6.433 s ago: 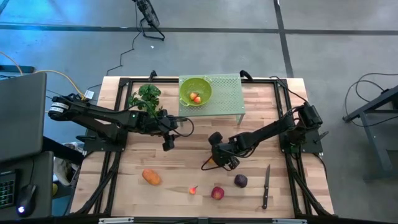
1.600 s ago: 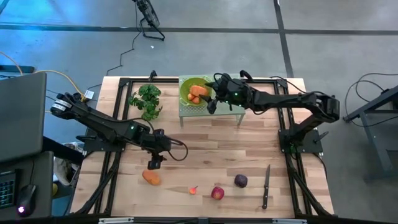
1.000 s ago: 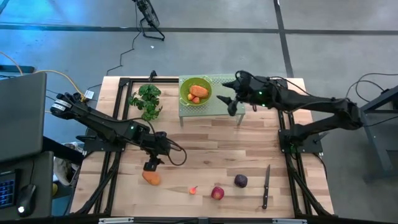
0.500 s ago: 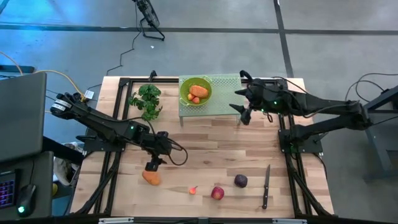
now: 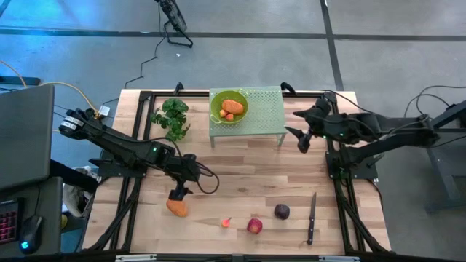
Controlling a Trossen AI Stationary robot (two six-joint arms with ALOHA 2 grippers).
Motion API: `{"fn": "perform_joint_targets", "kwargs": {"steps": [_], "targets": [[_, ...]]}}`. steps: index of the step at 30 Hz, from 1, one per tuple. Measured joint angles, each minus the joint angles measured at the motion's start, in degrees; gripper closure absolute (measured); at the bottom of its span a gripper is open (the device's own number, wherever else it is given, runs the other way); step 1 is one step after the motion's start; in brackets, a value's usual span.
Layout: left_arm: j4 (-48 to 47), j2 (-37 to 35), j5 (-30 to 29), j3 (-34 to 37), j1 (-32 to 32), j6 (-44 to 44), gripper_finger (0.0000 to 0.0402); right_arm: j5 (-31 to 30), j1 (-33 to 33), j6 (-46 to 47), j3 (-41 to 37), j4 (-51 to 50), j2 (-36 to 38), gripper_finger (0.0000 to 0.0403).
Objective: Pick & Place Fruit
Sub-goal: Put the yellow mango into the green strainer bowl on the shelf
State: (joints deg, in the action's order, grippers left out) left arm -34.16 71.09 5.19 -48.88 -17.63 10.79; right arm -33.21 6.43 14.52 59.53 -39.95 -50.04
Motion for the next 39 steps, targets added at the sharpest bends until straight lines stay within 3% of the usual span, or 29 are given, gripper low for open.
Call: {"fn": "perform_joint_targets", "kwargs": {"steps": [7, 15, 29, 39], "targets": [[-1.5, 0.0, -0.2, 0.0, 0.0, -0.2, 0.0007, -2.1, 4.0, 6.8, -0.5, -3.1, 3.0, 0.0122], [-5.8, 0.0, 0.0, -2.5, 0.0, -3.3, 0.002, -6.6, 8.7, 12.0, -7.3, -3.2, 3.8, 0.0122], [-6.3, 0.0, 2.2, -3.1, -0.1, -1.3, 0.002, -12.1, 17.1, 23.2, -17.5, -0.1, 4.7, 0.0122], [-4.5, 0.5, 2.6, -3.1, -6.1, 1.4, 0.002, -14.3, 20.5, 25.3, -22.7, 6.7, 4.7, 0.0122]]}}
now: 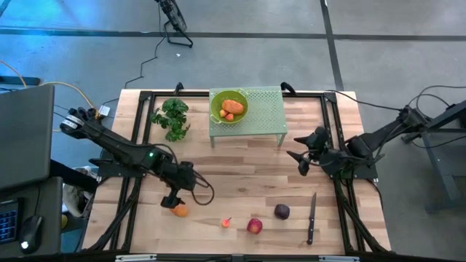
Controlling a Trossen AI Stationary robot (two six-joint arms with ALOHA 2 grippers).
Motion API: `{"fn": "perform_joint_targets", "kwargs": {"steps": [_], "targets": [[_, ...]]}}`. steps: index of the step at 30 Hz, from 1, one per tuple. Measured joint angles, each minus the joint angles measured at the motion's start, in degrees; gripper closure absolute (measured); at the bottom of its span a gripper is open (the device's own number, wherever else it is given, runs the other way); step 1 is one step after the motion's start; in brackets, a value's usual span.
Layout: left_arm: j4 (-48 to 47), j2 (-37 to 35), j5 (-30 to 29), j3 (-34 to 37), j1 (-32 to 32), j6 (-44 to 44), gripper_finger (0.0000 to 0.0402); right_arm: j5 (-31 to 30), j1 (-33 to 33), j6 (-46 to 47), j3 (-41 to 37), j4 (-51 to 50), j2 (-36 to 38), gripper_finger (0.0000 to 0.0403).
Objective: Pick & Place Fruit
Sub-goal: Put the yellow mango into the green strainer bowl on the shelf
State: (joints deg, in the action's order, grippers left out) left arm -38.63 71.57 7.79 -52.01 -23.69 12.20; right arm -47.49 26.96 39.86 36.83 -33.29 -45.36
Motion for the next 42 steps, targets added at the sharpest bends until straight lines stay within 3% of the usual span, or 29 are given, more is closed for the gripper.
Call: {"fn": "perform_joint_targets", "kwargs": {"steps": [7, 18, 42], "targets": [[0.3, 0.8, -2.0, 0.0, -5.5, 3.2, 0.002, -0.4, 0.0, 0.9, -1.3, 2.9, 0.0, 0.0122], [-0.1, 9.1, -2.6, 0.0, -11.6, 3.8, 0.002, -0.4, 0.0, 0.7, -1.3, 7.8, 0.0, 0.0122], [-1.6, 20.2, -2.2, 0.0, -11.6, 8.8, 0.002, -0.4, 0.0, -0.9, -1.3, 8.7, 0.0, 0.0122]]}}
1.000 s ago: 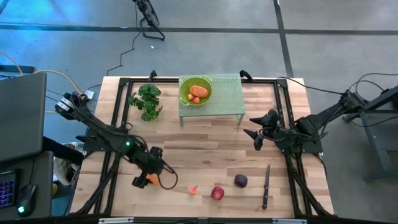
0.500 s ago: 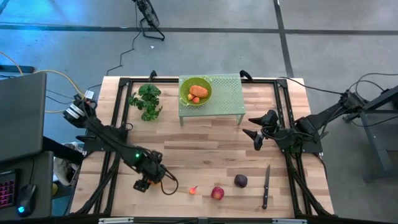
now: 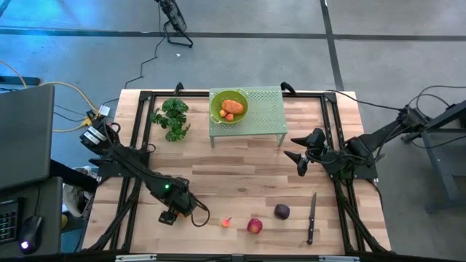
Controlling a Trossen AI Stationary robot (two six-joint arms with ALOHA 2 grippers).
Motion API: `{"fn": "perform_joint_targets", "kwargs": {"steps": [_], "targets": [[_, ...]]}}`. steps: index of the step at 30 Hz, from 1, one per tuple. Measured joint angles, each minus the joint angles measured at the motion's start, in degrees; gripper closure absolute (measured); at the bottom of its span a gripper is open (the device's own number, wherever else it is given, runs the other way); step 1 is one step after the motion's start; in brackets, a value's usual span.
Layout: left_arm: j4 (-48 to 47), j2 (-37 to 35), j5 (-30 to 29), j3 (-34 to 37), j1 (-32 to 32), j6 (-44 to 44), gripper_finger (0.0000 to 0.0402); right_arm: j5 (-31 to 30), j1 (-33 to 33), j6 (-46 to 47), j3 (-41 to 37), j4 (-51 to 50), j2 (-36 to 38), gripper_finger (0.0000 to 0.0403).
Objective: Pick & Place Fruit
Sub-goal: Put the yellow mango into the green strainer bowl on the shelf
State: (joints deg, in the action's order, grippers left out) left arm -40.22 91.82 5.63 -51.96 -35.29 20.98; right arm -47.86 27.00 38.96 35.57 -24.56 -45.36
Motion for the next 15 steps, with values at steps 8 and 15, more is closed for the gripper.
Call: {"fn": "perform_joint_targets", "kwargs": {"steps": [8, 15], "targets": [[0.0, 0.8, -0.1, 0.0, 0.0, 1.5, 0.0021, 0.0, 0.0, 0.0, 0.0, 0.0, 0.0, 0.0122], [0.0, 0.8, -0.1, 0.0, 0.0, 3.4, 0.0073, 0.0, 0.0, 0.0, 0.0, 0.0, 0.0, 0.0122]]}}
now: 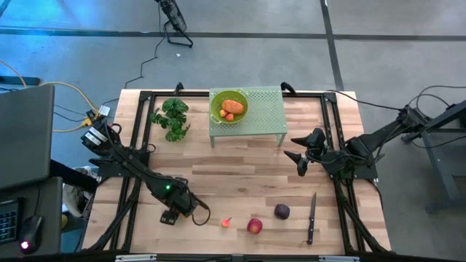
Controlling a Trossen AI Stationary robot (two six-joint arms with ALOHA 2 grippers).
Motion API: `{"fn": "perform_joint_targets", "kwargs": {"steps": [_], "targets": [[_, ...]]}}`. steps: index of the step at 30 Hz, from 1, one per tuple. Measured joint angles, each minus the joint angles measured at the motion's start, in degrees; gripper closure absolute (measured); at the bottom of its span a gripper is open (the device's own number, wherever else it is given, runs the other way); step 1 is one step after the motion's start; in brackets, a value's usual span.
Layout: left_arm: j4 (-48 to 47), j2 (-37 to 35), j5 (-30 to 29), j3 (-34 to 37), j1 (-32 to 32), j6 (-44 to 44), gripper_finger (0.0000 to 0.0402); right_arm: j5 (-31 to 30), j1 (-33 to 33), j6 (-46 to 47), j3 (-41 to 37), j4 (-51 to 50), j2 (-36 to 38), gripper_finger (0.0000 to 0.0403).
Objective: Pick & Place Fruit
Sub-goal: Put the yellow mango into the green strainer bowl on the shelf
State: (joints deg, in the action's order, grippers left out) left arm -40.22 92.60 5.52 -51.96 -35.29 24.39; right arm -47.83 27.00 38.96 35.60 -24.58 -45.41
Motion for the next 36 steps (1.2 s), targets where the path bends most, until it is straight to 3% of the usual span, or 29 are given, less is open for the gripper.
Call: {"fn": "perform_joint_targets", "kwargs": {"steps": [7, 23, 36], "targets": [[0.0, 0.0, -0.1, 0.0, 0.0, 1.8, 0.0176, 0.8, 0.0, 0.0, 0.0, 0.0, 0.0, 0.0122], [1.0, -4.0, -7.3, -2.2, 0.1, -0.5, 0.0157, 3.4, 0.0, -0.4, 0.0, 0.0, 0.0, 0.0122], [0.7, -12.8, -23.1, -10.2, 0.1, -14.3, 0.0166, 3.4, 0.0, -0.2, 0.0, 0.0, 0.0, 0.0122]]}}
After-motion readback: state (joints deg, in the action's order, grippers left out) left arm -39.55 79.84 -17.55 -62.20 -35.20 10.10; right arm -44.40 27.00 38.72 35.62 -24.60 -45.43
